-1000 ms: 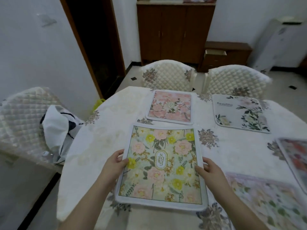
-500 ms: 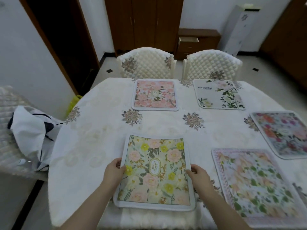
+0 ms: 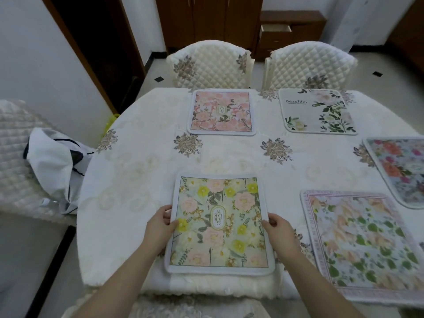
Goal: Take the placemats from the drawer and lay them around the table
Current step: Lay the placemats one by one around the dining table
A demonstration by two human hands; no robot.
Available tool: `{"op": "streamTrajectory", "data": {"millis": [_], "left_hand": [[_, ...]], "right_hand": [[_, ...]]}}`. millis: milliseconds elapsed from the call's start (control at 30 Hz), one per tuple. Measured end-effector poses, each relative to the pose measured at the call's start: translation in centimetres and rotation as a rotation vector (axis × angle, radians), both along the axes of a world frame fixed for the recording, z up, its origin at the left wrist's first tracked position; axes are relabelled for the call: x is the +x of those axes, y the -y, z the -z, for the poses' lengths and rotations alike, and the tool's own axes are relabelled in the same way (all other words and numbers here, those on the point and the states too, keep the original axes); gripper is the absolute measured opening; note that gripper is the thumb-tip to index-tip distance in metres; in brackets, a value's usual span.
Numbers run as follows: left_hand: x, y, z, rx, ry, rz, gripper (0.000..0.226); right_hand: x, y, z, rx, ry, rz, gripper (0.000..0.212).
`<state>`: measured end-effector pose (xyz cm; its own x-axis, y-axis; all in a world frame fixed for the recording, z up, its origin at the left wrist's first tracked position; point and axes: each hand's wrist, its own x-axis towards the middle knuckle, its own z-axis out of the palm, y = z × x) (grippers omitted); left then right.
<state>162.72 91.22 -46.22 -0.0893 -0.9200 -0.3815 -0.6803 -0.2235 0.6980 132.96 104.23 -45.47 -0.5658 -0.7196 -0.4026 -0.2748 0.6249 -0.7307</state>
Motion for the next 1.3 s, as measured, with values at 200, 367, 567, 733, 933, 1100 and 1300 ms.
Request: {"op": "streamTrajectory", "data": {"millis": [200, 367, 567, 733, 933, 1100, 1300], "left_hand": [[-0.1, -0.8, 0.6, 0.013, 0.046, 0.071, 0.051], [0.1, -0.5, 0.7, 0.04, 0.091, 0.137, 0.053], [0.1, 0.1, 0.7, 0.032, 0.22, 0.262, 0.061], [-0.7, 1.9, 0.6, -0.187, 0.309, 0.257, 0.062], [-6.0, 4.5, 1.4, -0.43, 0.42, 0.551, 0.064], [-9.0, 4.2, 4.5, -0.372, 0.511, 0.625, 0.07], [-9.3, 4.7, 6.9, -0.487, 0.496, 0.612, 0.057]], "right_hand": [[-0.9, -0.8, 0.2, 0.045, 0.0, 0.021, 0.027], [-1.6, -1.1, 0.4, 0.139, -0.042, -0.035, 0.033], [-2.7, -0.5, 0.1, 0.24, -0.183, -0.196, 0.028], [-3.6, 2.0, -1.1, 0.08, -0.439, -0.158, 0.034], [0.2, 8.5, -0.6, -0.073, -0.527, -0.426, 0.038], [4.1, 12.3, 2.8, -0.075, -0.616, -0.63, 0.063], [4.5, 13.7, 6.7, 0.001, -0.748, -0.662, 0.058]]}}
